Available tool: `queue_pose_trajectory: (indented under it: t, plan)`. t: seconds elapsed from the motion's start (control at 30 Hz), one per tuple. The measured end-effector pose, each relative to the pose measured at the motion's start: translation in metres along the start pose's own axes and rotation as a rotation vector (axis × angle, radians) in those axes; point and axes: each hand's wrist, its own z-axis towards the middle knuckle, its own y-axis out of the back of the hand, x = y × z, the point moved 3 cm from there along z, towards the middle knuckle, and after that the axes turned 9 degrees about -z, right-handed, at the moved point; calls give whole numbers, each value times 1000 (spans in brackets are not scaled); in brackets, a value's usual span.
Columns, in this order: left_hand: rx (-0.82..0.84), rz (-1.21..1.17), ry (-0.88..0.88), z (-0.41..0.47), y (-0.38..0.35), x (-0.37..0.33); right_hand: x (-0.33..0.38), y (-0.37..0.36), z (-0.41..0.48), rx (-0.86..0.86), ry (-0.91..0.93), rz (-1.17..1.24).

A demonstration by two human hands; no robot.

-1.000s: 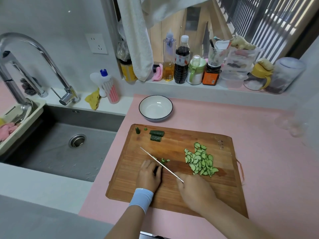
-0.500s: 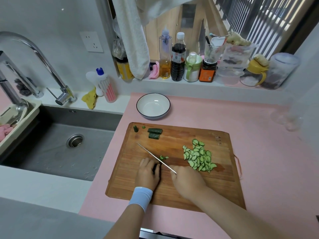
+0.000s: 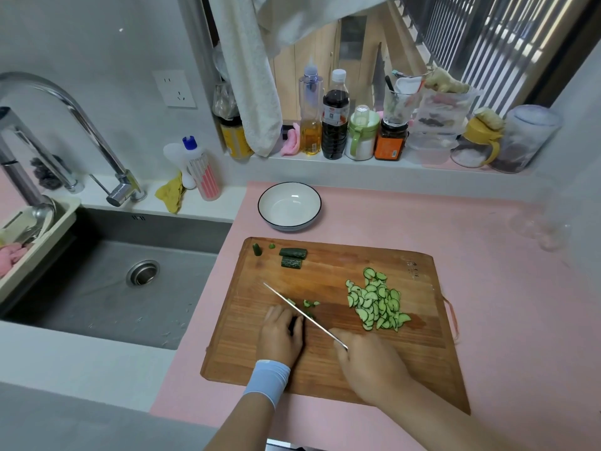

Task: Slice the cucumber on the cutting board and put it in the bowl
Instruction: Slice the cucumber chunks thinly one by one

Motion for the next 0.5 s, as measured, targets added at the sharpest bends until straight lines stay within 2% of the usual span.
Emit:
queue_pose_trajectory:
  t: [0.5]
  plan:
    - [-6,-13,8,-2,0,1,13,0,24,91,-31,58]
